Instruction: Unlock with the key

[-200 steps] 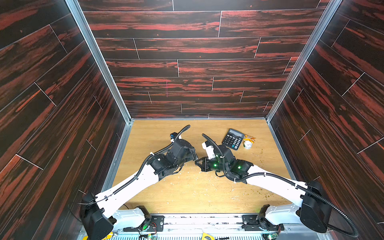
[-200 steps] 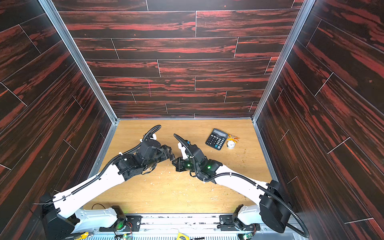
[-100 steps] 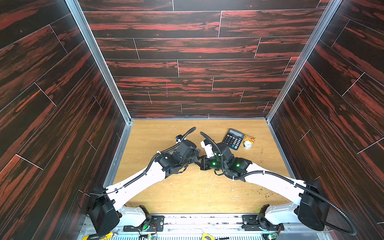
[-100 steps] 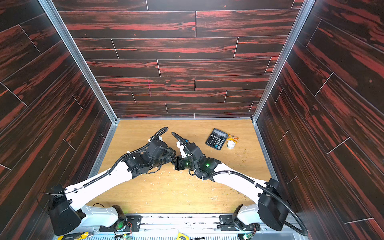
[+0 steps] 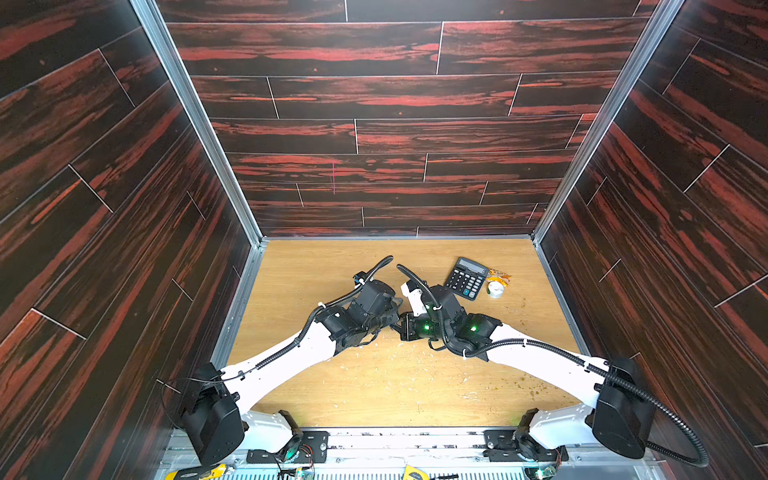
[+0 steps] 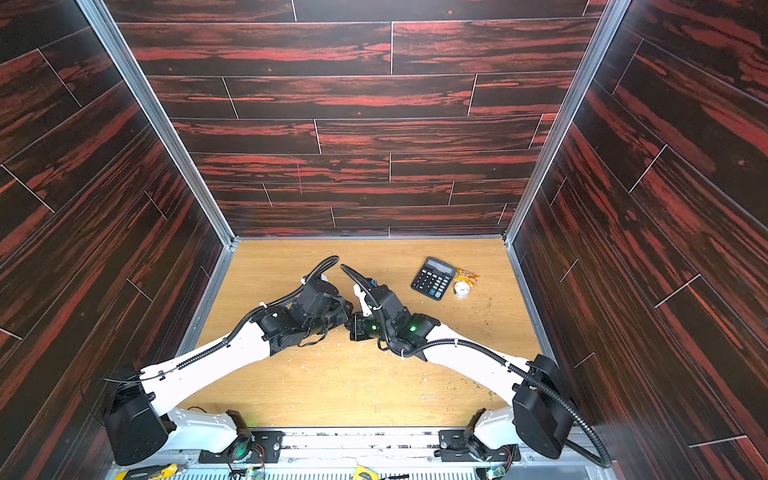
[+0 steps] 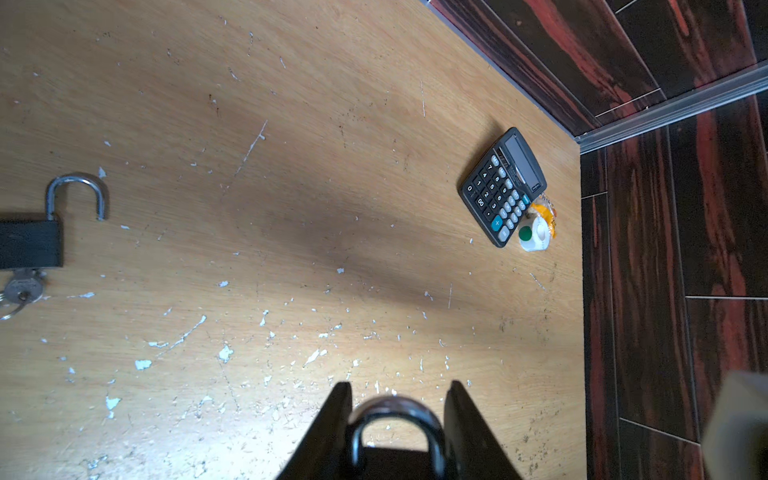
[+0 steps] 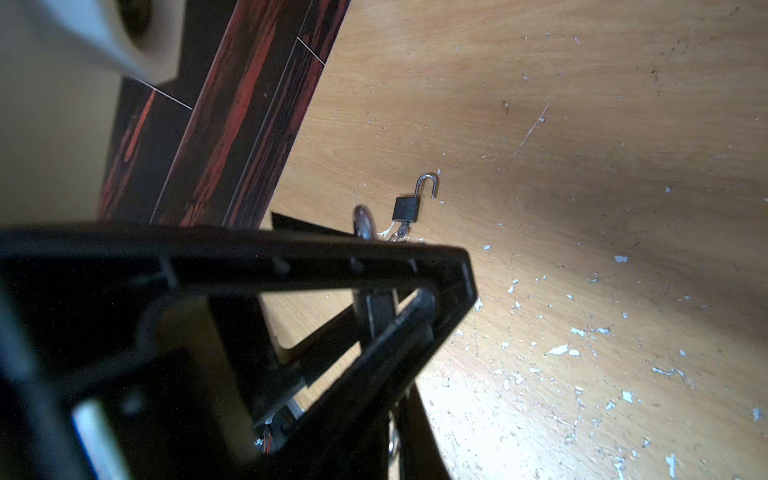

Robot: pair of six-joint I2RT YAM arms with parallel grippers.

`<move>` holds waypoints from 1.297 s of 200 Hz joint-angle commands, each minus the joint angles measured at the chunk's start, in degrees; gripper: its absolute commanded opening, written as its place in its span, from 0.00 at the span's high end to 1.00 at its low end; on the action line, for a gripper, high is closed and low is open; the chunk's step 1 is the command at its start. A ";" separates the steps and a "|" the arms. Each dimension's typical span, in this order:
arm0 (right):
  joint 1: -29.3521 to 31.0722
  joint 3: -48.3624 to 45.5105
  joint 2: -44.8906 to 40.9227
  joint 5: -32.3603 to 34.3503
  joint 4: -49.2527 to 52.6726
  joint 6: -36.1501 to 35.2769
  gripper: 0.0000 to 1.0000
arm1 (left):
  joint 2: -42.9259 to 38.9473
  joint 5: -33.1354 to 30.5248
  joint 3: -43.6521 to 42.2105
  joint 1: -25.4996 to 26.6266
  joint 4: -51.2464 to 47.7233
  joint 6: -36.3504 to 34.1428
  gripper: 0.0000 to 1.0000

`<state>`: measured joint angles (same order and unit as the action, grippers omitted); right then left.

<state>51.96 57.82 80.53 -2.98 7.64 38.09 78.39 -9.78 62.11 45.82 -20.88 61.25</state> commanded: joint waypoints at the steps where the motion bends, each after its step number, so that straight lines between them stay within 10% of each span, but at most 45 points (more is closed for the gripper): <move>1: 0.15 1.82 0.82 -0.34 -3.62 0.19 1.00 | 0.18 1.07 -1.77 0.23 1.12 1.83 0.68; 46: -0.01 1.48 0.16 -2.42 -5.78 0.45 1.00 | -1.29 0.99 -3.35 -0.14 2.84 3.00 1.00; 121: -5.29 -7.52 -2.18 -27.52 -33.12 15.36 1.00 | -7.28 2.66 -9.66 -0.17 9.67 3.43 1.00; 182: -7.13 -14.19 -0.20 -34.10 -50.43 26.00 1.00 | -11.12 4.19 -12.85 -1.71 14.63 3.54 1.00; 238: -5.91 -8.96 -4.32 -22.61 -23.43 10.16 1.00 | -13.44 -0.22 -9.41 -2.24 10.25 -4.78 1.00; 259: -5.82 -8.69 -5.59 -17.79 -17.06 6.22 0.77 | -15.74 -4.53 -9.22 -2.56 8.91 -12.35 1.00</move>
<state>45.78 47.31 79.37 -26.26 -17.85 51.48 66.11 -8.03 51.22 44.05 -9.10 58.11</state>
